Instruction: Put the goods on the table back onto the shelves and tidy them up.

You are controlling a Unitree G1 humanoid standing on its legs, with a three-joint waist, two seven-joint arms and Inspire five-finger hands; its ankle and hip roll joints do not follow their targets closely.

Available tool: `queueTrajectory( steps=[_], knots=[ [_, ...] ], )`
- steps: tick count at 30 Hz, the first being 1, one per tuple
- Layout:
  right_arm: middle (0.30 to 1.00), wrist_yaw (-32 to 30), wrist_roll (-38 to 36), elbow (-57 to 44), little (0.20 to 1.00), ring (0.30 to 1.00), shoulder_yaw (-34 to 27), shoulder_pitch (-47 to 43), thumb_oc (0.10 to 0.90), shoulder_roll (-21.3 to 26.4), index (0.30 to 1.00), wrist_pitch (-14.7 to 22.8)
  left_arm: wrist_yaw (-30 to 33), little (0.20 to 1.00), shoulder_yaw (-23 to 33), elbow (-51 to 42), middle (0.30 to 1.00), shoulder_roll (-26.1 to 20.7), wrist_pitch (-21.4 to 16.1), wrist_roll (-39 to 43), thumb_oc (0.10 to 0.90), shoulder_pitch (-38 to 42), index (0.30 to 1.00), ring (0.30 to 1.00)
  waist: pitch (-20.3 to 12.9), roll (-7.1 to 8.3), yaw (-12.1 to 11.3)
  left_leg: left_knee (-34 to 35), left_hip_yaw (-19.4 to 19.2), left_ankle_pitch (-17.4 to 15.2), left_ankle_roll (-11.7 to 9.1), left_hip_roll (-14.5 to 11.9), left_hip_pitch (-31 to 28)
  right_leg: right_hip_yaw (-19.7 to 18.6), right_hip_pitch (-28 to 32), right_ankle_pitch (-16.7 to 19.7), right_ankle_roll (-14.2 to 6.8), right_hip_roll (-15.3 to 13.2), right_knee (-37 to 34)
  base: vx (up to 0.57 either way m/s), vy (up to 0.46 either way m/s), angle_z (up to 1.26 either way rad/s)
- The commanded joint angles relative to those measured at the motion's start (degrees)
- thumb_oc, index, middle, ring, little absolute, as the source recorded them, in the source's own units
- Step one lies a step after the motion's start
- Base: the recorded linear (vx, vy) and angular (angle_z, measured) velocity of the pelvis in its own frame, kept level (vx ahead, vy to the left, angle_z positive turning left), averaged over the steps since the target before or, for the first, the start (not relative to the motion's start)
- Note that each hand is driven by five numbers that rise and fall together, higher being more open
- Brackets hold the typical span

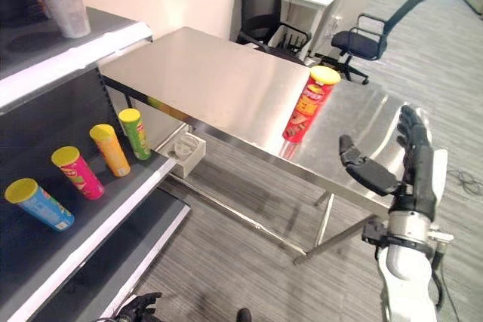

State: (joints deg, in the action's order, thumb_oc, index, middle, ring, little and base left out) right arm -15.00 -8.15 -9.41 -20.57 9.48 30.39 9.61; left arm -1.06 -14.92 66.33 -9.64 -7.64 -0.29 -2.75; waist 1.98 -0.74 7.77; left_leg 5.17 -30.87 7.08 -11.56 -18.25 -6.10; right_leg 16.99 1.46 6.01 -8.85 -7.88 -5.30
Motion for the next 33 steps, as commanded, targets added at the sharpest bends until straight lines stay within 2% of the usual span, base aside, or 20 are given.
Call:
queueTrajectory(
  steps=[1,3,8,17,23,33],
  knots=[
    [0.900,-2.4,0.1,-4.2,0.900,0.900,-7.9,-4.8,0.800,2.5,0.900,5.4,-0.5,0.900,1.5,1.2,0.900,0.0,-0.9,-0.7,0.800,-0.9,0.900,0.900,-0.1,0.09,-0.6,-0.5,-0.2,-0.8,-0.3,-3.2,-2.5,1.5,1.8,-4.0,0.8,0.4,0.6,0.10,-0.156,0.52],
    [0.900,-4.5,2.1,-3.1,0.900,0.900,-8.2,-5.7,0.800,2.6,0.900,4.8,0.0,0.900,2.4,2.4,0.900,0.1,-0.5,-0.2,0.800,-1.2,0.900,0.900,-0.3,-0.57,-0.9,-0.5,0.5,-0.2,-0.5,-3.3,-2.4,2.2,2.4,-4.3,1.2,0.5,0.6,0.06,-0.073,0.43],
    [0.900,-5.0,2.5,-0.4,0.900,0.900,-6.6,-7.8,0.800,4.0,0.900,4.3,-0.1,0.900,2.1,2.4,0.900,-0.2,-0.4,-0.3,0.800,-1.3,0.900,0.900,-0.6,-1.16,-1.7,-0.5,1.0,0.9,-1.1,-3.7,-3.0,2.6,3.3,-5.1,1.7,1.2,0.6,0.04,-0.034,0.09],
    [0.900,-6.7,2.6,5.1,0.900,0.900,-4.5,-11.9,0.800,6.5,0.900,4.4,-0.5,0.900,-0.3,1.3,0.900,-0.6,-0.6,-1.6,0.800,-1.3,0.900,0.900,-1.0,-1.12,-3.1,-0.5,1.3,2.1,-1.9,-5.2,-3.9,3.0,4.5,-6.3,2.6,2.9,0.5,0.03,-0.024,0.00],
    [0.900,-8.1,1.0,13.1,0.900,0.900,-2.1,-16.4,0.800,9.9,0.900,3.5,-0.2,0.900,0.1,1.3,0.900,-1.5,0.0,-0.6,0.800,-1.5,0.900,0.900,-1.1,-0.89,-4.8,-0.5,2.0,3.4,-2.5,-5.9,-4.2,3.4,5.5,-7.2,3.2,3.9,0.5,0.02,-0.020,0.00],
    [0.900,-7.6,-3.0,22.4,0.900,0.900,1.9,-23.9,0.800,15.4,0.900,2.6,-0.3,0.900,-1.2,1.2,0.900,-2.4,0.3,-0.3,0.800,-2.0,0.900,0.900,-1.0,-1.25,-6.2,-0.6,2.8,4.6,-2.8,-5.8,-4.6,3.9,6.3,-7.6,3.4,4.0,0.6,0.02,-0.004,0.06]
  ],
)
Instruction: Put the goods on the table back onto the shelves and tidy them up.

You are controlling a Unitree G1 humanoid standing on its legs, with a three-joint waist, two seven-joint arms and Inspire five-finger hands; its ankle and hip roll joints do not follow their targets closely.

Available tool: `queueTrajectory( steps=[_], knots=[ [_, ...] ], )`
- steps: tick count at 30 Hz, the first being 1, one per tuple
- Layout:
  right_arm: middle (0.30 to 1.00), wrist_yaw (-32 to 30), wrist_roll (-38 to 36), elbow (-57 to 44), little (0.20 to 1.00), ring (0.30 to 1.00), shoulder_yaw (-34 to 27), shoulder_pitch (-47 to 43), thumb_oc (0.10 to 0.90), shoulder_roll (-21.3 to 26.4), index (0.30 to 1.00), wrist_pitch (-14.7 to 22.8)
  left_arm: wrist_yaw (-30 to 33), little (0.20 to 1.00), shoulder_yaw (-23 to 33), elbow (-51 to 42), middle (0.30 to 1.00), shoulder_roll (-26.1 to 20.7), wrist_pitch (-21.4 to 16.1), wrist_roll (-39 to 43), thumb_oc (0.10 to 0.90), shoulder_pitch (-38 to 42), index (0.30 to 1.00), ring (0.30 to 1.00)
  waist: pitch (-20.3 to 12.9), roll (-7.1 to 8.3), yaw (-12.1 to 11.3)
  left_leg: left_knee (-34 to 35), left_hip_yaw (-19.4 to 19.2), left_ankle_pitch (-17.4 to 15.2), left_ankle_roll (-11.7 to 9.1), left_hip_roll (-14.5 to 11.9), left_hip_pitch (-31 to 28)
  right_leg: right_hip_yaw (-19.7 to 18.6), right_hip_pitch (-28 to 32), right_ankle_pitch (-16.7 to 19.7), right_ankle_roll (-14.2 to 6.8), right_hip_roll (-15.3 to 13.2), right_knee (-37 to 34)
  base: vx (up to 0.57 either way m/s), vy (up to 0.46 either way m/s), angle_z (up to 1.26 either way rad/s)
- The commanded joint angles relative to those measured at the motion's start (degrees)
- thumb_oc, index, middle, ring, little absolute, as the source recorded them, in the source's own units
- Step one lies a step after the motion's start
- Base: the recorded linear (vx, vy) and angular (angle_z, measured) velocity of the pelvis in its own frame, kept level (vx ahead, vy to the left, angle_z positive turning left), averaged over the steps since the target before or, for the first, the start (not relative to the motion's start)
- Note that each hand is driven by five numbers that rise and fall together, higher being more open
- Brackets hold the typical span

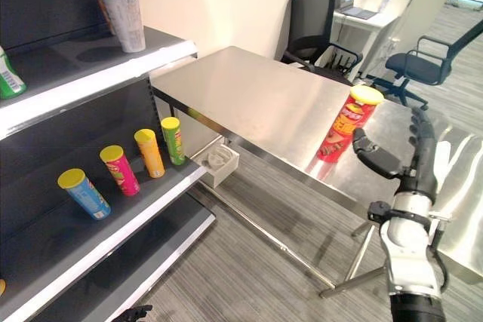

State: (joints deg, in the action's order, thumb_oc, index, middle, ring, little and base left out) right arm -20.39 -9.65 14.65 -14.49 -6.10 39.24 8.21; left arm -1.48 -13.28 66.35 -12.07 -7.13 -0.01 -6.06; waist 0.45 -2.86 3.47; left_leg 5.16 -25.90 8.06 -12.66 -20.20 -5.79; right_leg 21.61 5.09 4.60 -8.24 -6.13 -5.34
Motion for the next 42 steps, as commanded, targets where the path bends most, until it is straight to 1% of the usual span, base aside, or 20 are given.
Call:
queueTrajectory(
  steps=[1,3,4,11,13,17,22,23,25,36,37,38,39,40,42],
  knots=[
    [0.900,-1.5,-2.8,-0.1,0.900,0.900,-3.4,-9.5,0.800,7.3,0.900,4.2,0.1,0.900,-2.8,1.2,0.900,-0.2,-0.2,-0.5,0.800,1.1,0.900,0.900,0.4,0.89,-2.1,-0.5,-2.0,3.8,-1.8,-3.8,-4.9,-0.7,2.8,-6.4,2.9,2.3,0.7,0.00,0.000,0.00],
    [0.900,-1.4,-3.4,1.0,0.900,0.900,-3.2,-10.1,0.800,7.8,0.900,4.3,0.1,0.900,-2.8,1.2,0.900,-0.2,-0.2,-0.3,0.800,1.0,0.900,0.900,0.4,0.91,-2.2,-0.5,-1.9,3.9,-1.8,-3.9,-4.9,-0.6,2.9,-6.4,2.9,2.4,0.7,0.01,-0.003,0.02],
    [0.900,-1.4,-4.1,3.2,0.900,0.900,-2.2,-11.6,0.800,8.7,0.900,4.3,0.1,0.900,-3.1,1.0,0.900,-0.3,-0.1,-0.1,0.800,0.9,0.900,0.900,0.3,0.93,-2.4,-0.5,-1.7,4.2,-1.9,-4.0,-4.9,-0.5,3.0,-6.5,2.9,2.4,0.7,0.01,-0.013,0.04],
    [0.900,1.0,-9.3,13.7,0.900,0.900,3.4,-18.9,0.800,11.5,0.900,3.7,0.5,0.900,-3.8,0.5,0.900,-0.8,-0.1,1.3,0.800,0.4,0.900,0.900,0.1,1.47,-3.5,-0.5,-0.8,6.4,-2.2,-4.7,-4.7,-0.2,3.3,-7.0,3.5,3.3,0.7,0.01,-0.020,0.01],
    [0.900,3.1,-11.6,17.6,0.900,0.900,6.4,-22.4,0.800,13.0,0.900,3.3,0.5,0.900,-3.8,0.6,0.900,-1.1,-0.1,1.9,0.800,0.5,0.900,0.900,0.0,1.95,-4.0,-0.5,-0.4,7.6,-2.3,-5.0,-4.6,0.1,3.4,-7.1,3.8,3.8,0.8,0.01,-0.056,0.07],
    [0.900,5.2,-14.9,20.9,0.900,0.900,8.6,-25.0,0.800,14.4,0.900,3.1,0.8,0.900,-3.6,0.5,0.900,-1.5,-0.1,3.2,0.800,0.4,0.900,0.900,0.1,2.32,-4.3,-0.5,0.3,9.2,-2.3,-5.5,-4.3,0.7,3.7,-7.5,4.3,4.2,0.9,0.00,-0.047,0.10],
    [0.900,6.4,-16.2,24.3,0.900,0.900,10.1,-26.6,0.800,15.2,0.900,2.9,0.8,0.900,-3.1,0.6,0.900,-1.9,-0.1,3.9,0.800,0.1,0.900,0.900,-0.1,2.52,-4.8,-0.5,0.7,10.2,-2.3,-5.6,-4.1,1.3,4.0,-7.7,4.4,4.4,0.9,0.00,-0.021,0.05],
    [0.900,7.2,-16.6,26.6,0.900,0.900,11.5,-28.4,0.800,15.6,0.900,2.6,0.8,0.900,-3.3,0.5,0.900,-1.9,-0.2,4.2,0.800,0.1,0.900,0.900,-0.1,2.65,-5.0,-0.5,0.8,10.5,-2.3,-5.7,-4.1,1.6,4.1,-7.6,4.4,4.4,0.9,0.00,-0.019,0.12],
    [0.900,7.5,-16.9,27.8,0.900,0.900,12.3,-29.4,0.800,15.8,0.900,2.5,0.7,0.900,-3.4,0.3,0.900,-2.0,-0.3,4.5,0.800,0.0,0.900,0.900,-0.1,2.69,-5.1,-0.5,0.9,10.8,-2.3,-5.8,-3.9,1.8,4.1,-7.6,4.4,4.5,0.9,0.00,-0.021,0.10],
    [0.900,7.4,-16.5,31.8,0.900,0.900,14.7,-32.9,0.800,15.2,0.900,2.2,1.2,0.900,-2.7,0.0,0.900,-2.2,-0.5,5.9,0.800,-0.2,0.900,0.900,-0.1,2.81,-5.9,-0.5,1.4,11.0,-2.3,-6.0,-3.9,2.6,4.5,-7.6,4.5,4.7,0.9,0.00,-0.006,0.03],
    [0.799,7.4,-16.5,32.3,0.799,0.799,14.9,-33.3,0.733,15.3,0.799,2.2,1.2,0.900,-2.7,0.0,0.900,-2.3,-0.6,6.0,0.800,-0.3,0.900,0.900,-0.1,2.82,-6.0,-0.4,1.6,11.0,-2.3,-6.0,-3.8,2.7,4.6,-7.6,4.5,4.7,0.9,0.00,0.000,0.00],
    [0.587,7.5,-16.6,32.9,0.587,0.587,15.3,-33.9,0.591,15.4,0.587,2.1,1.3,0.900,-2.6,0.1,0.900,-2.3,-0.6,6.2,0.800,-0.2,0.900,0.900,-0.1,2.81,-6.1,-0.4,1.7,11.2,-2.3,-5.9,-3.7,2.7,4.6,-7.6,4.4,4.7,0.9,0.02,-0.009,0.03],
    [0.399,7.7,-16.7,33.1,0.399,0.399,15.4,-34.0,0.466,15.4,0.399,2.1,1.4,0.900,-2.5,0.1,0.900,-2.4,-0.6,6.2,0.800,-0.3,0.900,0.900,-0.1,2.83,-6.1,-0.4,1.7,11.3,-2.3,-5.9,-3.7,2.7,4.6,-7.6,4.4,4.6,0.9,0.01,-0.006,0.05],
    [0.300,7.6,-16.5,33.2,0.300,0.300,15.5,-34.2,0.400,15.5,0.300,2.1,1.4,0.900,-2.5,0.1,0.900,-2.4,-0.6,6.2,0.800,-0.2,0.900,0.900,-0.1,2.83,-6.1,-0.4,1.8,11.4,-2.3,-5.9,-3.7,2.8,4.6,-7.5,4.4,4.6,0.9,0.01,-0.004,0.04],
    [0.300,7.5,-16.3,33.4,0.300,0.300,15.5,-34.1,0.400,15.4,0.300,2.2,1.5,0.900,-2.6,-0.1,0.900,-2.4,-0.7,6.2,0.800,-0.1,0.900,0.900,-0.1,2.75,-6.2,-0.4,2.0,11.5,-2.3,-5.9,-3.6,3.0,4.7,-7.5,4.4,4.5,0.9,0.01,-0.002,0.04]
  ],
)
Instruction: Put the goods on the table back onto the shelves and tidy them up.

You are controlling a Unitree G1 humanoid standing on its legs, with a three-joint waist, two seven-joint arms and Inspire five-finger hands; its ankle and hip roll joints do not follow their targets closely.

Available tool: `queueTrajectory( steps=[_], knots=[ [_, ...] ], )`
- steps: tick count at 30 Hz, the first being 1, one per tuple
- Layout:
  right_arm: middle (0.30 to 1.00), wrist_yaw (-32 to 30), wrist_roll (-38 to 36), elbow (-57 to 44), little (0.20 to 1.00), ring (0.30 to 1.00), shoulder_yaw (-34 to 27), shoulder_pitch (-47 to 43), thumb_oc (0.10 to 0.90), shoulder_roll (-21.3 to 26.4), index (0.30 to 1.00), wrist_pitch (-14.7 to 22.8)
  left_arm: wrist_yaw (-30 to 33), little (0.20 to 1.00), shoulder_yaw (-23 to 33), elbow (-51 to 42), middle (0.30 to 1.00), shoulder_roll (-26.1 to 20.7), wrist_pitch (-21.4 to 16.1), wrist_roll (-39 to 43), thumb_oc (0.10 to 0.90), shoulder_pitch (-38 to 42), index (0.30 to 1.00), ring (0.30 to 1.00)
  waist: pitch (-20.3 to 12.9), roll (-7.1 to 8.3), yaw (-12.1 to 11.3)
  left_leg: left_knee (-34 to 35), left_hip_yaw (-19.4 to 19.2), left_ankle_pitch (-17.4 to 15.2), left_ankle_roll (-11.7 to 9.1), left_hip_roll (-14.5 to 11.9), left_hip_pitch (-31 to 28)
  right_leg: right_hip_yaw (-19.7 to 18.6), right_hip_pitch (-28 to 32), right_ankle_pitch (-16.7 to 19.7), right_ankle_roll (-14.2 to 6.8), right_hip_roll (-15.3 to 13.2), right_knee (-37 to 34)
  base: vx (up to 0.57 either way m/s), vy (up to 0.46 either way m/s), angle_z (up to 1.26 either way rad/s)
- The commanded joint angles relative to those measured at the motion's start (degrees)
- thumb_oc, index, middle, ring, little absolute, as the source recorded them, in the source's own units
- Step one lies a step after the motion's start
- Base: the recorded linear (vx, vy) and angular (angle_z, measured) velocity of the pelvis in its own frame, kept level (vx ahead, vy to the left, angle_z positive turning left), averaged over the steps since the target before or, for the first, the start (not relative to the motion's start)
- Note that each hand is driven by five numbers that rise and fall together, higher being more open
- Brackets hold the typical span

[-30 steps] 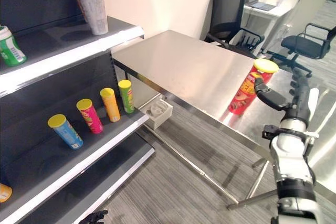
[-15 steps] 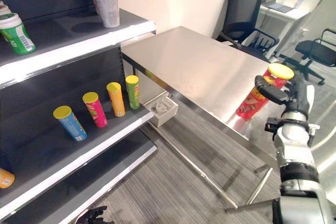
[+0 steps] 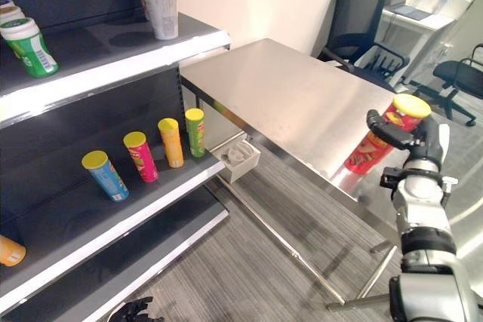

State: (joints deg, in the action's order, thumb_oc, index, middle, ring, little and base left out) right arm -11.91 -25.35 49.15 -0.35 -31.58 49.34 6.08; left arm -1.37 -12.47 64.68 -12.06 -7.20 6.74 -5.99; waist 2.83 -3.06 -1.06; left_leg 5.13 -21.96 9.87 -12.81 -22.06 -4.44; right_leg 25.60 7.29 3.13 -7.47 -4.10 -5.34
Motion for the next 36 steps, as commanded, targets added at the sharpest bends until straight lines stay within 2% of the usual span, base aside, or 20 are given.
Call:
queueTrajectory(
  steps=[1,8,15,21,22,25,29,30,32,36],
  knots=[
    [0.300,-1.2,-0.5,-1.0,0.300,0.300,1.3,-8.7,0.400,5.3,0.300,4.4,1.4,0.900,-3.4,1.6,0.900,-2.4,-0.6,-0.5,0.800,-0.2,0.900,0.900,-2.5,2.93,-1.7,-0.4,-1.9,9.8,-2.2,-4.0,-4.9,-1.0,2.5,-6.0,3.6,2.5,0.9,0.01,0.001,0.04],
    [0.300,-3.9,3.0,-5.3,0.300,0.300,-1.0,-5.9,0.400,4.8,0.300,5.1,1.8,0.900,-3.2,1.6,0.900,-2.3,-0.4,-1.1,0.800,-0.2,0.900,0.900,-2.4,2.43,-1.6,-0.4,-1.8,9.6,-2.2,-3.9,-5.1,-0.9,2.7,-6.2,3.7,2.5,0.9,0.00,0.000,0.03],
    [0.300,-10.6,13.0,-23.0,0.300,0.300,-9.2,3.9,0.400,2.6,0.300,7.7,2.7,0.900,-1.8,1.5,0.900,-1.6,-0.2,-3.8,0.800,0.7,0.900,0.900,-2.3,1.32,-0.5,-0.4,-2.1,8.1,-2.2,-3.6,-5.5,-1.5,2.8,-6.5,3.5,2.3,0.9,0.00,0.000,0.00],
    [0.300,-13.3,22.1,-41.2,0.300,0.300,-16.1,13.7,0.400,-2.7,0.300,9.1,3.3,0.900,0.0,2.0,0.900,-0.8,-0.2,-5.7,0.800,1.4,0.900,0.900,-2.0,0.70,0.6,-0.5,-2.5,7.0,-2.2,-3.6,-5.8,-1.9,2.6,-6.5,3.4,2.0,1.1,0.00,0.001,-0.01],
    [0.300,-13.4,22.4,-41.9,0.300,0.300,-16.5,14.2,0.400,-3.0,0.300,8.9,3.4,0.900,0.0,2.0,0.900,-0.9,-0.2,-5.8,0.800,1.4,0.900,0.900,-2.1,0.77,0.5,-0.5,-2.5,6.9,-2.2,-3.7,-5.8,-1.9,2.6,-6.5,3.4,2.0,1.1,0.00,0.000,0.00],
    [0.300,-11.7,27.1,-54.1,0.300,0.300,-18.8,21.0,0.400,-7.7,0.300,10.1,3.8,0.900,0.9,2.4,0.900,0.0,-0.7,-7.0,0.800,1.8,0.900,0.900,-1.9,0.50,1.7,-0.5,-3.1,6.2,-2.2,-3.6,-6.1,-2.1,2.3,-6.2,3.1,1.7,1.2,0.00,0.000,0.00],
    [0.300,-9.2,29.3,-62.3,0.300,0.300,-18.0,25.6,0.400,-12.3,0.300,10.9,4.1,0.900,1.3,2.5,0.900,0.5,-1.2,-7.5,0.800,1.5,0.900,0.900,-1.8,0.42,2.5,-0.5,-3.7,5.8,-2.2,-3.6,-6.5,-2.3,2.1,-5.7,3.0,1.5,1.2,-0.03,0.021,-0.05],
    [0.300,-7.1,28.7,-65.6,0.300,0.300,-16.0,27.7,0.400,-14.7,0.300,11.9,4.3,0.900,1.5,2.5,0.900,1.0,-1.4,-7.7,0.800,1.6,0.900,0.900,-1.6,0.22,3.1,-0.5,-4.1,5.5,-2.2,-3.6,-6.7,-2.5,1.9,-5.5,2.9,1.3,1.3,-0.03,0.033,-0.06],
    [0.300,-6.0,28.6,-67.5,0.300,0.300,-14.9,28.7,0.400,-15.8,0.300,12.0,4.3,0.900,1.5,2.5,0.900,1.1,-1.5,-7.8,0.800,1.4,0.900,0.900,-1.6,0.23,3.4,-0.5,-4.4,5.3,-2.1,-3.5,-6.9,-2.5,1.9,-5.4,2.8,1.2,1.3,-0.03,0.032,-0.12],
    [0.300,-1.0,25.7,-72.4,0.300,0.300,-8.1,31.9,0.400,-19.4,0.300,12.8,4.8,0.900,1.8,2.6,0.900,1.9,-1.8,-7.6,0.800,1.3,0.900,0.900,-1.3,0.00,4.6,-0.5,-5.5,4.6,-2.0,-3.2,-7.4,-2.9,1.4,-4.8,2.5,0.6,1.5,-0.04,0.049,-0.07]
  ],
)
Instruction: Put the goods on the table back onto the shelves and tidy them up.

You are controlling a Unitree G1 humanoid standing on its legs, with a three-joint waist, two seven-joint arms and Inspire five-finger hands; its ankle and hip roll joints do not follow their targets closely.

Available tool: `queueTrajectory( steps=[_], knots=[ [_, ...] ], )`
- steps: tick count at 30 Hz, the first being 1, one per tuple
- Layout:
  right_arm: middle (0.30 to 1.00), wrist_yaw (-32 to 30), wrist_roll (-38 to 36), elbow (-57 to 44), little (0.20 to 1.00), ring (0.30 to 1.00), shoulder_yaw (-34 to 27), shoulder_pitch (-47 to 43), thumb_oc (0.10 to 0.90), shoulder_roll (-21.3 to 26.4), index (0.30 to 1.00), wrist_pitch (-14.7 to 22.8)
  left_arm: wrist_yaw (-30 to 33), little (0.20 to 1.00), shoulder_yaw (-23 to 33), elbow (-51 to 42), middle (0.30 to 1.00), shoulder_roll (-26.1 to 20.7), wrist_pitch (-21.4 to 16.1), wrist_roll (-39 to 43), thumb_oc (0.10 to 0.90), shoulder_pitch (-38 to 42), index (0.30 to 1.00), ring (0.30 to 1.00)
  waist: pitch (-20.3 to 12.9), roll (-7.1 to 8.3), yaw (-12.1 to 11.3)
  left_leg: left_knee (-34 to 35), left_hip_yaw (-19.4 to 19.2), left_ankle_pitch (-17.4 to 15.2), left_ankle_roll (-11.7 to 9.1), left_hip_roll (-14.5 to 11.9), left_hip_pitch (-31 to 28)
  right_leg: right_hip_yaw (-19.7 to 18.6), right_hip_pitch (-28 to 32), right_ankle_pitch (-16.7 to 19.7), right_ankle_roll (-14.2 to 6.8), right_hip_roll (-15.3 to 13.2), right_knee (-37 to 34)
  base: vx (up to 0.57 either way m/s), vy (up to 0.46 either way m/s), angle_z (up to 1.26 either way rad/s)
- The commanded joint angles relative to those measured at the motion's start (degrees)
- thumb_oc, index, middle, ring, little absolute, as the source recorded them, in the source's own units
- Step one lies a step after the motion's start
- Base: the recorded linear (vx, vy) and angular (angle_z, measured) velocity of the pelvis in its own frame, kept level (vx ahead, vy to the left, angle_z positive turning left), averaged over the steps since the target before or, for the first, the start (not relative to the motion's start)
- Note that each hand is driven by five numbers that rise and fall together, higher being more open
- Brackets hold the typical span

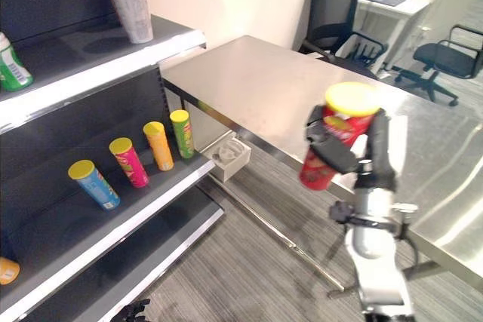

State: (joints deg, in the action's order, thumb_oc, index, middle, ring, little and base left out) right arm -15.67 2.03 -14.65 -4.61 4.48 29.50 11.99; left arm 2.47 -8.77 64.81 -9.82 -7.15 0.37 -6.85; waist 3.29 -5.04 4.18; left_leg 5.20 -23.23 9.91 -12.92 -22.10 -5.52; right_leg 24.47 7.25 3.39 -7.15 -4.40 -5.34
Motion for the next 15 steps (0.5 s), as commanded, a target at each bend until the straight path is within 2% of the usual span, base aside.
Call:
queueTrajectory(
  steps=[1,2,4,6,9,12,13,15],
  knots=[
    [0.300,5.4,-3.3,-10.8,0.300,0.300,-0.2,-2.5,0.400,-0.6,0.300,7.3,1.4,0.900,-1.8,2.2,0.900,-0.1,-2.0,-1.2,0.800,2.2,0.900,0.900,-1.4,1.93,-0.3,-0.6,-4.7,4.1,-1.8,-3.0,-6.4,-1.8,1.3,-4.8,2.0,0.7,1.6,-0.05,0.056,-0.10],
    [0.300,5.5,-3.3,-11.0,0.300,0.300,-0.2,-2.4,0.400,-0.6,0.300,7.3,1.4,0.900,-1.7,2.2,0.900,-0.1,-2.0,-1.2,0.800,2.1,0.900,0.900,-1.5,1.96,-0.2,-0.6,-4.8,4.1,-1.8,-3.0,-6.4,-1.9,1.3,-4.8,2.0,0.7,1.6,-0.06,0.058,-0.15],
    [0.300,9.1,-5.0,-13.5,0.300,0.300,5.2,-0.3,0.400,-0.9,0.300,7.6,1.8,0.900,-1.5,2.2,0.900,0.2,-2.1,-1.1,0.800,2.0,0.900,0.900,-1.1,2.00,0.1,-0.6,-5.2,3.3,-1.6,-2.7,-6.5,-2.0,1.0,-4.4,1.7,0.2,1.6,-0.05,0.072,-0.13],
    [0.300,9.7,-5.2,-13.9,0.300,0.300,6.6,0.0,0.400,-0.8,0.300,7.7,2.1,0.900,-1.4,2.1,0.900,0.3,-2.2,-1.2,0.800,1.9,0.900,0.900,-1.0,2.07,0.3,-0.6,-5.4,3.1,-1.5,-2.5,-6.5,-2.1,0.9,-4.3,1.5,0.0,1.6,-0.04,0.069,-0.07],
    [0.300,11.3,-6.2,-13.6,0.300,0.300,14.1,-0.4,0.400,-1.7,0.300,7.3,3.3,0.900,-2.0,1.6,0.900,0.6,-2.4,-0.9,0.800,2.1,0.900,0.900,0.0,2.17,0.2,-0.5,-5.7,1.3,-1.1,-1.6,-5.7,-2.1,0.0,-3.5,0.9,-1.2,1.9,-0.08,0.101,-0.04],
    [0.300,10.6,-4.8,-11.3,0.300,0.300,20.0,-2.8,0.400,-3.0,0.300,6.5,4.6,0.900,-2.9,1.2,0.900,0.7,-2.4,-0.6,0.800,2.4,0.900,0.900,0.8,2.43,-0.4,-0.5,-5.5,-0.2,-0.2,-0.3,-4.7,-1.6,-0.9,-2.4,0.0,-2.9,2.1,-0.07,0.113,0.00],
    [0.300,10.4,-4.6,-11.0,0.300,0.300,20.3,-3.1,0.400,-3.1,0.300,6.6,4.6,0.900,-2.8,1.2,0.900,0.7,-2.4,-0.6,0.800,2.5,0.900,0.900,0.8,2.54,-0.3,-0.5,-5.5,-0.3,-0.1,-0.2,-4.6,-1.6,-0.9,-2.4,0.0,-3.0,2.2,-0.09,0.135,0.07],
    [0.300,8.3,-0.9,-8.6,0.300,0.300,25.2,-6.6,0.400,-4.1,0.300,6.8,6.3,0.900,-4.0,0.9,0.900,0.7,-2.8,-0.7,0.800,3.3,0.900,0.900,1.9,2.70,-1.5,-0.4,-4.7,-2.3,0.9,1.4,-3.2,-0.8,-1.7,-1.3,-0.8,-5.0,2.3,-0.13,0.172,0.10]
  ],
)
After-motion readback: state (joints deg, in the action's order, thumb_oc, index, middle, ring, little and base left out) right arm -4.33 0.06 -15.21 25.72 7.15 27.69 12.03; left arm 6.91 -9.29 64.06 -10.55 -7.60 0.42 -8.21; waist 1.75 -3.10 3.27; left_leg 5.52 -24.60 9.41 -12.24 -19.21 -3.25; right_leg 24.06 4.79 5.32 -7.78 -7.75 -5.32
